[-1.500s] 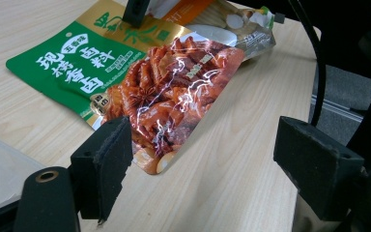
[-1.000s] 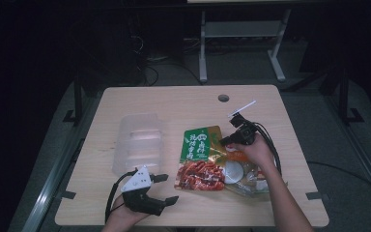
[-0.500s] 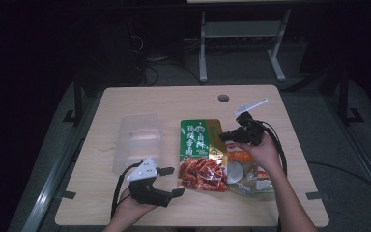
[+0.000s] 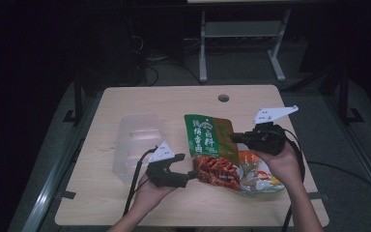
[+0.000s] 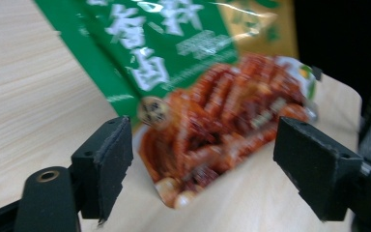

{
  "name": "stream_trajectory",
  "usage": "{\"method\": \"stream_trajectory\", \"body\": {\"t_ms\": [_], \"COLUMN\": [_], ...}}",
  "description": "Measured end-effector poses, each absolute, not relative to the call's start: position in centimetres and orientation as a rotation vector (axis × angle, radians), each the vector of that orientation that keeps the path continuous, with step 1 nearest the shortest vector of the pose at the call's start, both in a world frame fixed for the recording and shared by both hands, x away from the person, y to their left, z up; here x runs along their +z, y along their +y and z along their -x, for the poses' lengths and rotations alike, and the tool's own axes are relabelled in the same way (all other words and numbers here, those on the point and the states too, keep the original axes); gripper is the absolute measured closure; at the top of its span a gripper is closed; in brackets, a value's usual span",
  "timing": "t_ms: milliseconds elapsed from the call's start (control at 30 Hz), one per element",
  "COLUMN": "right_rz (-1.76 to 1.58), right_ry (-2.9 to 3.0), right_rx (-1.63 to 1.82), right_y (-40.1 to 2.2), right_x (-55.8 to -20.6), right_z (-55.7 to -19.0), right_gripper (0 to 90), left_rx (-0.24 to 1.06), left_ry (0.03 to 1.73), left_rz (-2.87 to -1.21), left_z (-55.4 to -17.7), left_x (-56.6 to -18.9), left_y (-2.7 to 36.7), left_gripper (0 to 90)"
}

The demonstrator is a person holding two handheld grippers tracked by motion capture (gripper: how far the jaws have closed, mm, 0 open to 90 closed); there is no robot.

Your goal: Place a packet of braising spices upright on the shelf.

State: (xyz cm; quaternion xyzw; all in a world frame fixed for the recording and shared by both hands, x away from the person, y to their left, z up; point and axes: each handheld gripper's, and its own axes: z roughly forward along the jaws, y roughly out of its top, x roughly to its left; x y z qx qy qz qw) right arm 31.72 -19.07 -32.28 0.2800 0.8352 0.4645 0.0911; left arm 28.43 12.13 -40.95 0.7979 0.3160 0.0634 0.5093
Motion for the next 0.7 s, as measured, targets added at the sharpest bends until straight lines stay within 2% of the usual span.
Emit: {"method": "stream_trajectory", "body": {"t_ms": [200,367,400,500,667,700], "right_rz": [-0.839,-0.827,-0.823,-0.826,-0.845,-0.845], "right_ry": [2.467,2.467,2.467,2.469,2.456,2.456], "right_rx": [1.406,1.419,1.419,1.421,1.42,1.42], "right_y": [-20.1,-20.4,-20.4,-20.5,-21.0,-21.0], "right_x": [-33.0,-33.1,-33.2,-33.2,-33.4,-33.4], "right_z": [-31.4,-31.4,-31.4,-31.5,-31.6,-31.6], "right_gripper": [90.0,90.0,90.0,90.0,90.0,90.0], "left_rx": [0.138,0.088,0.013,-0.029,-0.068,-0.083], "left_ry": [0.87,0.867,0.861,0.887,0.882,0.88], "left_rz": [-1.916,-1.939,-1.928,-1.907,-1.903,-1.909], "left_z": [-30.7,-32.2,-32.8,-33.5,-34.0,-34.1], "left_x": [-41.9,-42.2,-42.4,-42.5,-42.7,-42.8], "left_y": [10.5,9.6,9.3,9.2,9.6,9.7], "left_gripper": [17.5,20.5,22.8,30.1,56.6,56.6]}}
